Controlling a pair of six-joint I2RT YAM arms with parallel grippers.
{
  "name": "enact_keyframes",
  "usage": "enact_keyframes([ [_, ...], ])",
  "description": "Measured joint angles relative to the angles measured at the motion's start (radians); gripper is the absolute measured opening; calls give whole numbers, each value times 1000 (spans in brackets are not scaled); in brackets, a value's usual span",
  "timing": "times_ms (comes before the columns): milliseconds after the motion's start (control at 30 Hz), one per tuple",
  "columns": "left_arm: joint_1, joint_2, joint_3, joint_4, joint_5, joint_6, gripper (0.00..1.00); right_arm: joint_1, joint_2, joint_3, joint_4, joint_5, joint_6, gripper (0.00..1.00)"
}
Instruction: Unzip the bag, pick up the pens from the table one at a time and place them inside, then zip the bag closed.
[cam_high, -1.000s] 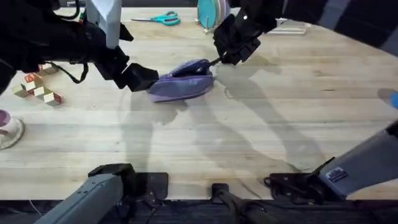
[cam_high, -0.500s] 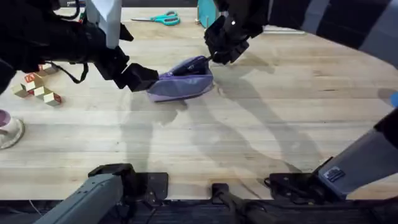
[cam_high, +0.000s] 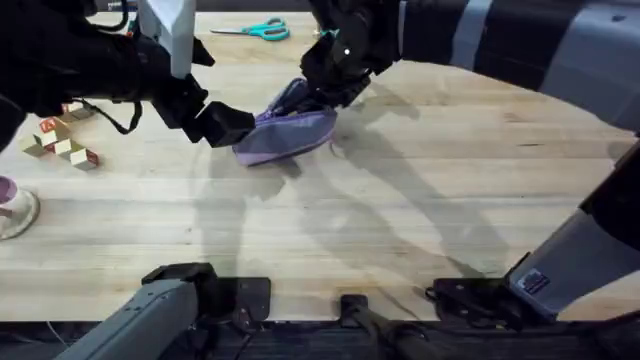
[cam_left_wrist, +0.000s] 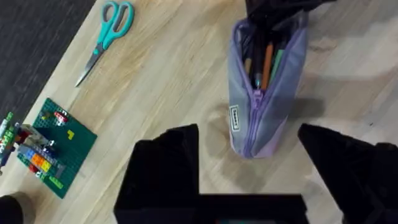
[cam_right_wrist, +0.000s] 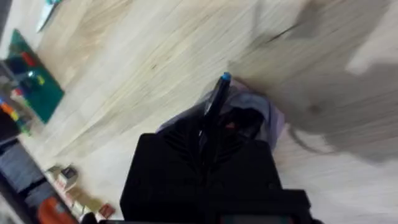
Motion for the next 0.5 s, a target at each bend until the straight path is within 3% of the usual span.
enact_keyframes([
  [500, 0, 0, 0, 0, 0, 0, 994, 34, 0, 0, 3, -130, 5, 32],
])
